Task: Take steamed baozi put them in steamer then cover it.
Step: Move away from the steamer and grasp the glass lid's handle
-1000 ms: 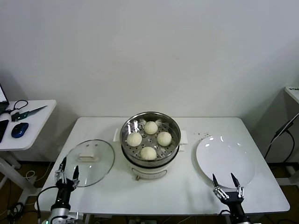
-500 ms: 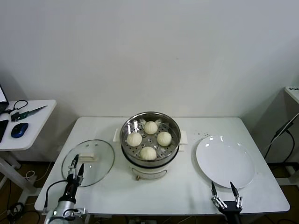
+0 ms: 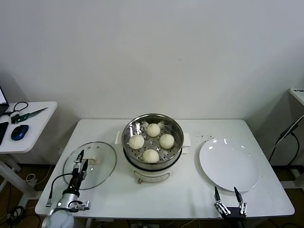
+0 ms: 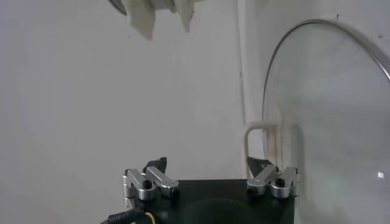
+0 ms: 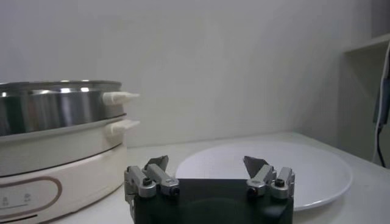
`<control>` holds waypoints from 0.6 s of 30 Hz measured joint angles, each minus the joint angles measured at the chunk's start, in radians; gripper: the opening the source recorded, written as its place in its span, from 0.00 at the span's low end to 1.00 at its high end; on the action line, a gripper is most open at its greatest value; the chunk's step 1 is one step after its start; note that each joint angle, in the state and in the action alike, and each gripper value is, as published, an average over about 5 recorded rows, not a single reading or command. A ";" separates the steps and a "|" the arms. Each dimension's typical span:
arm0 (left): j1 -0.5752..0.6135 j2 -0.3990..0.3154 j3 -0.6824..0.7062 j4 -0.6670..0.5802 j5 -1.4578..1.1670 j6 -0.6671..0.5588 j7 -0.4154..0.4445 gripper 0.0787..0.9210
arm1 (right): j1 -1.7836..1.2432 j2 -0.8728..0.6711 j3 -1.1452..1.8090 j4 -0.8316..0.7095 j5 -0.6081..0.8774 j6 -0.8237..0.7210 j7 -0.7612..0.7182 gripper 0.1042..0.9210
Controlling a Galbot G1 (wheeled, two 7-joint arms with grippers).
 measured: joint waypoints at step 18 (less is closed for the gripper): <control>-0.073 0.013 0.018 0.081 -0.004 -0.003 0.011 0.72 | -0.002 0.024 0.003 0.008 -0.004 0.012 0.000 0.88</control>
